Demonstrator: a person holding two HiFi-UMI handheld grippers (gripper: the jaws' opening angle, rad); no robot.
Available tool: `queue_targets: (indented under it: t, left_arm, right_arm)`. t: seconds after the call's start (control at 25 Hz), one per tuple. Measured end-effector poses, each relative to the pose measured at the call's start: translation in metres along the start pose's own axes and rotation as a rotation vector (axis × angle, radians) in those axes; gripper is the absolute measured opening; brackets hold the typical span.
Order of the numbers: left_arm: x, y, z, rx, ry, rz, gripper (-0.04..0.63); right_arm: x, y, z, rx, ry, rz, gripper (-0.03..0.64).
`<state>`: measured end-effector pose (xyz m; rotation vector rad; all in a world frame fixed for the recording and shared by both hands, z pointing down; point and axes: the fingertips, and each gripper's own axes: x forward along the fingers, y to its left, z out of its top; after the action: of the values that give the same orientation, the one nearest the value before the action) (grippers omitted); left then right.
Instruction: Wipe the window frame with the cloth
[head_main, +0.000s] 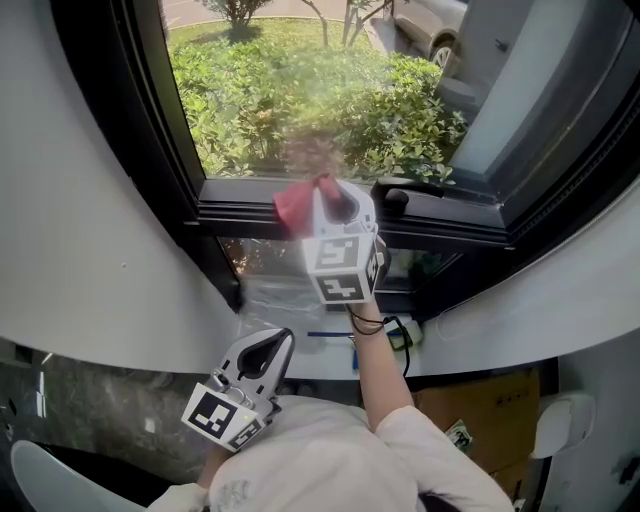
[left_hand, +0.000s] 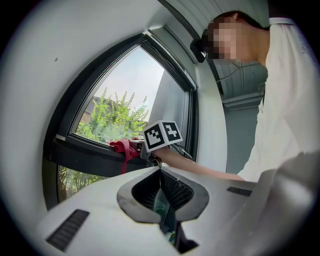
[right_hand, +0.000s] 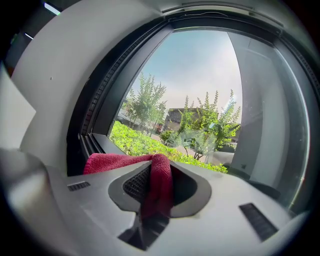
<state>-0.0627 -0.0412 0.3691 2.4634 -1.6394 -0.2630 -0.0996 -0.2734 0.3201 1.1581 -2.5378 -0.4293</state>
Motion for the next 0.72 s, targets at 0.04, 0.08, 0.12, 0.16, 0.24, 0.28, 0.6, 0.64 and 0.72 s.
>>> queue_targets:
  t: [0.04,0.08,0.12,0.16,0.24,0.28,0.6,0.64,0.72]
  left_arm:
    - [-0.001,0.0,0.0,0.0,-0.001,0.001,0.011]
    - [-0.001,0.0,0.0,0.001,-0.002,0.002,0.011]
    - [-0.002,0.0,0.0,0.001,-0.003,0.003,0.011]
    - [-0.003,0.0,0.0,0.001,-0.003,0.004,0.011]
    - [-0.005,0.0,0.0,0.001,-0.002,0.005,0.011]
    - [-0.006,0.001,0.0,0.001,-0.002,0.006,0.011]
    - [-0.014,0.004,0.0,-0.002,0.003,0.009,0.011]
    - [-0.015,0.004,0.0,-0.004,0.004,0.009,0.011]
    - [-0.018,0.006,0.0,-0.006,0.007,0.009,0.011]
  right_arm:
    - [0.0,0.0,0.0,0.0,0.0,0.0,0.091]
    - [0.0,0.0,0.0,0.0,0.0,0.0,0.091]
    - [0.0,0.0,0.0,0.0,-0.001,0.0,0.091]
    - [-0.001,0.0,-0.001,0.0,-0.003,-0.002,0.091]
    - [-0.001,0.0,0.0,-0.002,-0.013,-0.007,0.091]
    - [-0.001,0.0,0.0,-0.005,-0.022,-0.01,0.091]
    - [-0.011,-0.002,0.009,0.048,-0.125,-0.033,0.094]
    - [-0.016,-0.001,0.013,0.073,-0.152,-0.031,0.094]
    - [-0.028,0.001,0.024,0.1,-0.209,-0.029,0.094]
